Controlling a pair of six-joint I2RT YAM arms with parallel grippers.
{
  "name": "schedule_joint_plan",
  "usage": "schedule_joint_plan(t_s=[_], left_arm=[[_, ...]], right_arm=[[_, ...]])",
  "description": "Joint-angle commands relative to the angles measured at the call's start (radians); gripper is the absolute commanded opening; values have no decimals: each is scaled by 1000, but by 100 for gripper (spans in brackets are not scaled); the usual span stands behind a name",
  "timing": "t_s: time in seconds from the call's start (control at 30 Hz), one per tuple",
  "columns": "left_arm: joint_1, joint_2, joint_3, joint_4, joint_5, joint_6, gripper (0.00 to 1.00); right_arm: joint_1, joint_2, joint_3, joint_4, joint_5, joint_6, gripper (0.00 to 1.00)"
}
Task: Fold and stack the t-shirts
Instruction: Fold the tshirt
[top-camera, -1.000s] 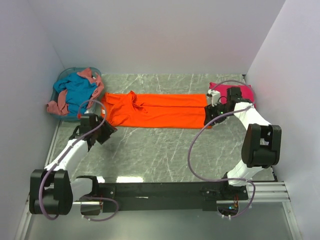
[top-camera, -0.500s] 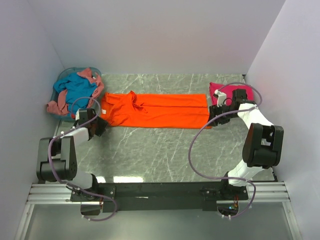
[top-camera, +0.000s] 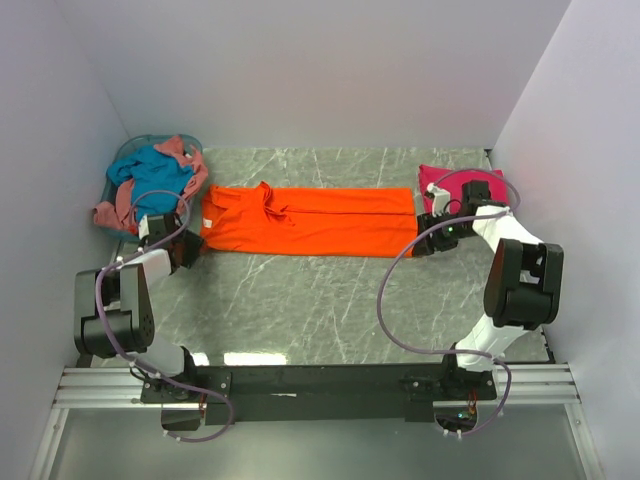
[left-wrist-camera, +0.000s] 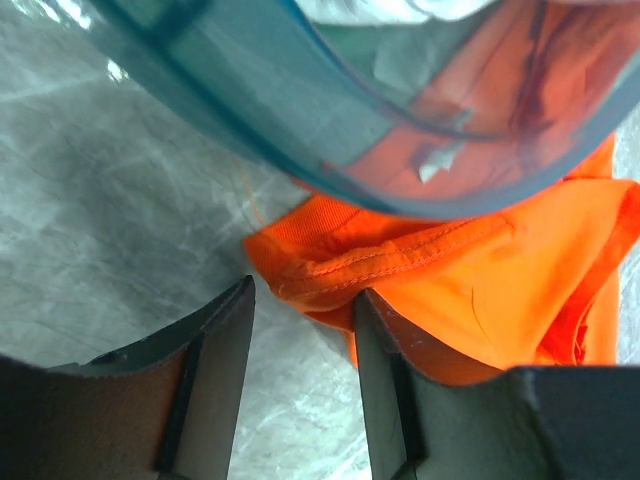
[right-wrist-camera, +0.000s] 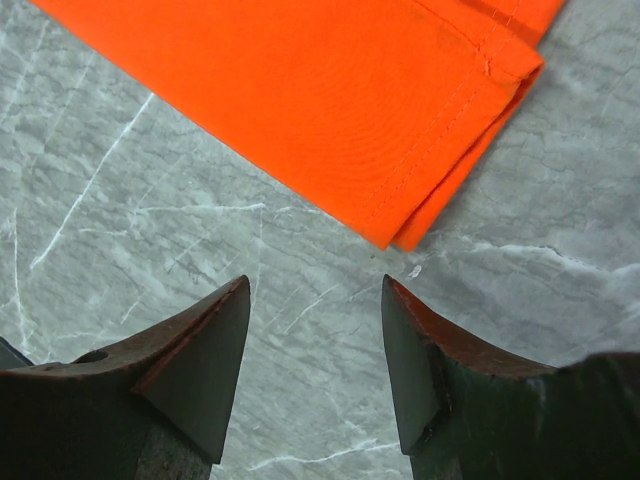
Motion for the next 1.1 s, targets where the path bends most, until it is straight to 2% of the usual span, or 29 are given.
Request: schedule_joint_plan(t_s=[0.0,0.37,0.8,0.93,1.0,1.07], left_arm=[[9,30,48,25,-14,33,49],[14,76,64,52,35,58,48],[23,34,50,54,26,73,33],[26,25,44,54,23,76,30],[26,21,44,54,23,79,30],[29,19,44,51,17,84,29]], right_arm=[[0,17,19,-7,-1,1,62],[-2,72,40,-4,69,38,61],[9,219,160,-33,56,129,58],[18,239,169,-64,30,122,49],[20,250,172,-87,17,118,42],[18,256,177,-99,17,106,29]])
